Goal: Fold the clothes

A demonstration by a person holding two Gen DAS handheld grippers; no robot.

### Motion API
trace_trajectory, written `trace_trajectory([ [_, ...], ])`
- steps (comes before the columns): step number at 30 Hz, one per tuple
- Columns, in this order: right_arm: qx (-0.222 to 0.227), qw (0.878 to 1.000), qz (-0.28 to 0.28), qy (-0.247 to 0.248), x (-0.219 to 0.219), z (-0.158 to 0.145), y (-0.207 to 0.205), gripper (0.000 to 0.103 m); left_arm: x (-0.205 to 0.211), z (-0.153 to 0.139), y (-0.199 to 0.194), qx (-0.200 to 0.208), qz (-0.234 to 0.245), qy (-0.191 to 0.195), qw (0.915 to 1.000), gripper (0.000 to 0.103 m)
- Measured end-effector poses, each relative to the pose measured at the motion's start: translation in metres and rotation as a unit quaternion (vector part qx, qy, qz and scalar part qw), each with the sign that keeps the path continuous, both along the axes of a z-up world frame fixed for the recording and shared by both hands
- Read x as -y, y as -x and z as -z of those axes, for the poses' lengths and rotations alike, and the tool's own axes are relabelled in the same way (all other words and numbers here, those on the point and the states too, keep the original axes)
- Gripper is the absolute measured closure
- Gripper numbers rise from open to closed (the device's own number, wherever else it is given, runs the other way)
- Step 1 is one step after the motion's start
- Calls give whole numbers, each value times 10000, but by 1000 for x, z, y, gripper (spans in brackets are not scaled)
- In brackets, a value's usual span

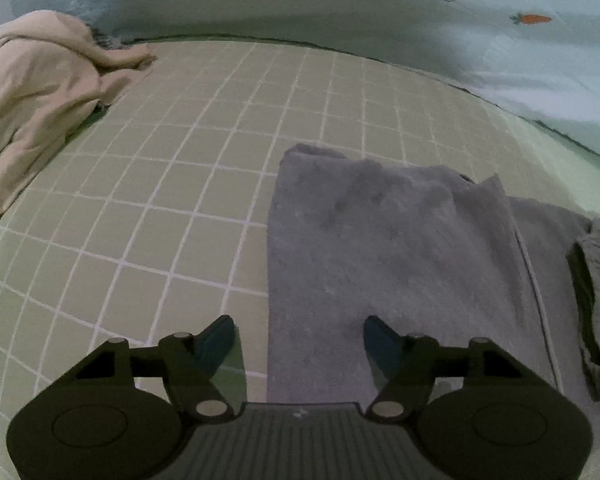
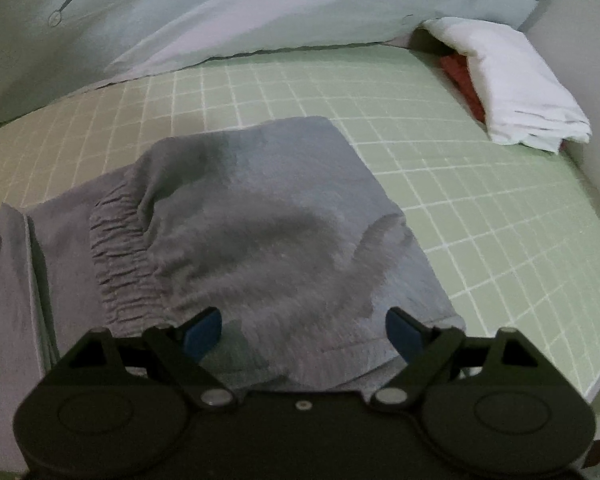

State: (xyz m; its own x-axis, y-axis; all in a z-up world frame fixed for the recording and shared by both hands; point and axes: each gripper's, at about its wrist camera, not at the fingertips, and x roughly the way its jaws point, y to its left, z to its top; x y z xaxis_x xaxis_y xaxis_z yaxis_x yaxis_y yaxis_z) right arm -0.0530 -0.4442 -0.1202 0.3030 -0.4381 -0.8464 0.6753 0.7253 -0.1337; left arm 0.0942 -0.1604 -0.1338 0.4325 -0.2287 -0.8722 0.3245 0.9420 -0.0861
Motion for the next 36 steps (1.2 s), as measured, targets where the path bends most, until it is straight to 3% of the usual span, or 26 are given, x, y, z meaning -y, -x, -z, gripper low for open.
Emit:
trace_trajectory([
  [2, -16, 10000, 28, 73, -4, -2, 3, 13, 0, 0, 0, -1, 51, 68, 10000, 36],
  [4, -28, 9999, 26, 119, -7, -2, 6, 13, 0, -2, -1, -25, 56, 137, 9999, 60],
  [7, 39, 9999, -3, 93, -9, -2, 11, 13, 1, -6, -2, -150, 8, 260, 9996, 89],
  [10, 232, 9997, 29, -86, -5, -4, 18, 13, -1, -17, -1, -169, -81, 588, 9981, 94],
  [17, 591, 9973, -302, -318, 26, -10, 36, 13, 49, -60, 28, 284, -20, 1042, 9942, 95],
  [24, 819, 9949, -175, -560, 87, -15, 77, 13, 151, -89, 75, 503, 669, 1300, 9880, 96],
  [27, 827, 9944, -61, -661, 112, -9, 97, 14, 198, -90, 97, 458, 1052, 1423, 9832, 96],
  [30, 799, 9945, 12, -679, 134, -6, 117, 13, 241, -69, 116, 320, 1290, 1344, 9820, 95],
  [34, 760, 9955, 53, -562, 159, -6, 142, 14, 273, -33, 128, -190, 1177, 1139, 9863, 83],
  [35, 755, 9957, 53, -526, 164, -6, 147, 13, 274, -31, 130, -263, 1175, 1213, 9853, 77],
  [36, 756, 9958, 66, -508, 168, -6, 151, 13, 274, -29, 132, -314, 1169, 1282, 9843, 61],
])
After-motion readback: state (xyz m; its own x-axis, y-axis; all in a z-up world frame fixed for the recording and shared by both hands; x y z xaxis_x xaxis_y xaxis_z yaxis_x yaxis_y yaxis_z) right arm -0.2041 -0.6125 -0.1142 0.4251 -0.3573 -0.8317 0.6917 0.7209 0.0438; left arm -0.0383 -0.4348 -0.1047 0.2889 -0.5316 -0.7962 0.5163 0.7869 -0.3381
